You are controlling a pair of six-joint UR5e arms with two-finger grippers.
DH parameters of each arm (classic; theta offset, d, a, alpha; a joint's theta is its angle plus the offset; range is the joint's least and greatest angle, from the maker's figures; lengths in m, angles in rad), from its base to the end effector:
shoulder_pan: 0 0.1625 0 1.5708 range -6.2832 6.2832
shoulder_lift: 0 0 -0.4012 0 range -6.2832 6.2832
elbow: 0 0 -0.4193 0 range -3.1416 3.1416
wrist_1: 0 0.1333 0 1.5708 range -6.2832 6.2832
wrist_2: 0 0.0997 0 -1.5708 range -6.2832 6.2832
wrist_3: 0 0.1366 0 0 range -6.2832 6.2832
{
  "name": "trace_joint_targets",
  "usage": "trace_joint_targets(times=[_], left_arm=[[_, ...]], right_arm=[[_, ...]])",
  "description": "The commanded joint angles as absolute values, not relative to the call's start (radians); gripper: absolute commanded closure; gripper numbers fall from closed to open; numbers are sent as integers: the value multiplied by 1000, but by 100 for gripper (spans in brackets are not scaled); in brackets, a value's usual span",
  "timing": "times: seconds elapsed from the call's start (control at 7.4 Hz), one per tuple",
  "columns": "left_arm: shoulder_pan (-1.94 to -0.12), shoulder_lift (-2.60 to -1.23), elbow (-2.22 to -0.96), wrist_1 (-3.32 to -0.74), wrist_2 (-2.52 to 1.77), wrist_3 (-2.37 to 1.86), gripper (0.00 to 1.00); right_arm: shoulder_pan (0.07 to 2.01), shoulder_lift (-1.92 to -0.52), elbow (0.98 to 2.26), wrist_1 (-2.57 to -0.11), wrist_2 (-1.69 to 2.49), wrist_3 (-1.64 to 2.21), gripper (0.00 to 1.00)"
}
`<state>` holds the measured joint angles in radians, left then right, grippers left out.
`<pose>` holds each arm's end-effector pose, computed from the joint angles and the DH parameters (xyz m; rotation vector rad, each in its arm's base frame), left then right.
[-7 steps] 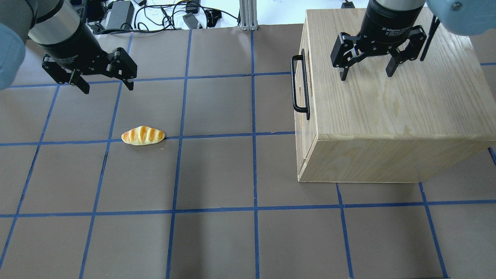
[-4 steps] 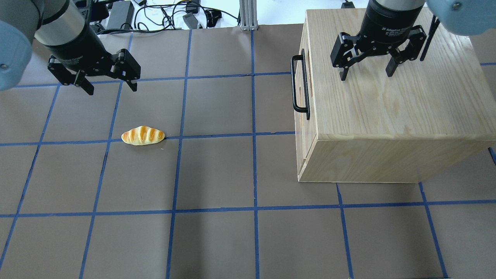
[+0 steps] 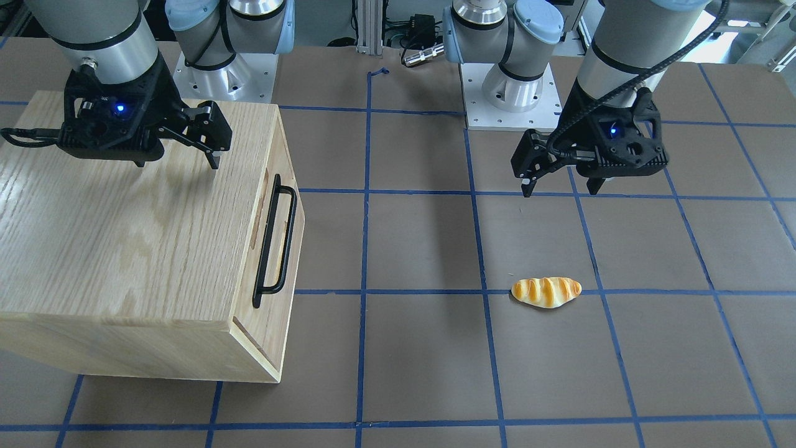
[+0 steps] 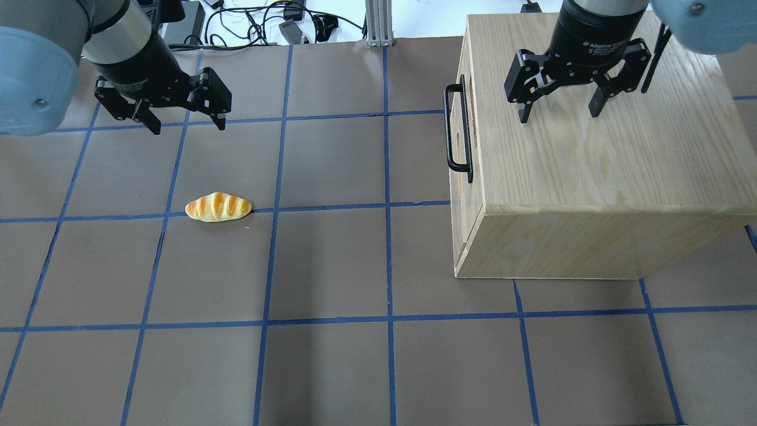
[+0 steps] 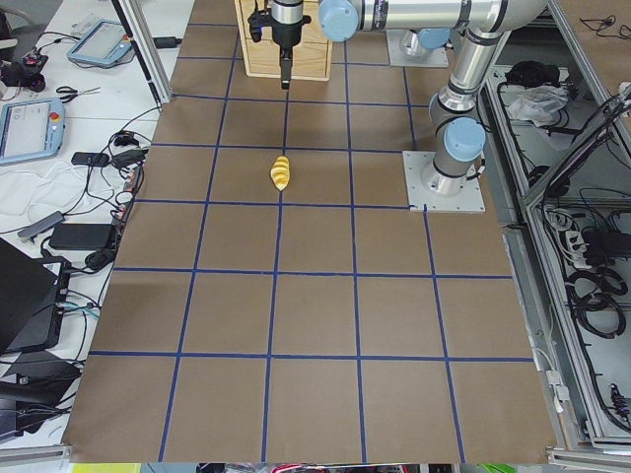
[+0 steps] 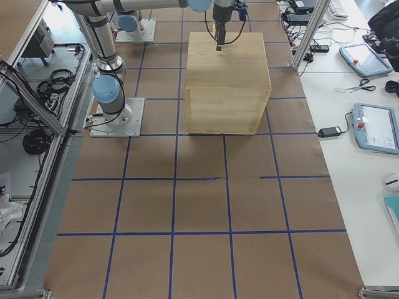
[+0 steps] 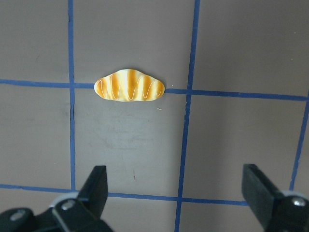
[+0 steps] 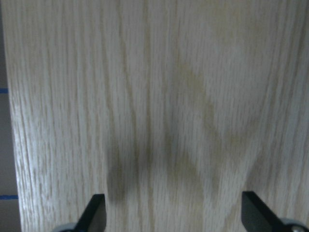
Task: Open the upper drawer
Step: 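Swing the left gripper toward the black handle on the cabinet drawer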
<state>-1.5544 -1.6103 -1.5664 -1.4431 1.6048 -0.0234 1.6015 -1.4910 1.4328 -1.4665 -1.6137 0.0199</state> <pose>-0.1197 -0.5488 0.4220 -0.0642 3.1039 -0.1440 0.1441 -0.5397 0.4459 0.0183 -3.0967 -0.0697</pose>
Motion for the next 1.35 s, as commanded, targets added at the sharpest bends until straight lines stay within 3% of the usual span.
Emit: trace_joint_targets(times=[0.0, 1.22], left_arm=[[-1616, -1629, -1562, -1413, 1598, -116, 0], [-1934, -1807, -1531, -1118, 1370, -526, 0]], right_arm=[[1601, -1491, 1434, -1466, -1614, 20, 0], [1601, -1491, 1433, -1466, -1614, 18, 0]])
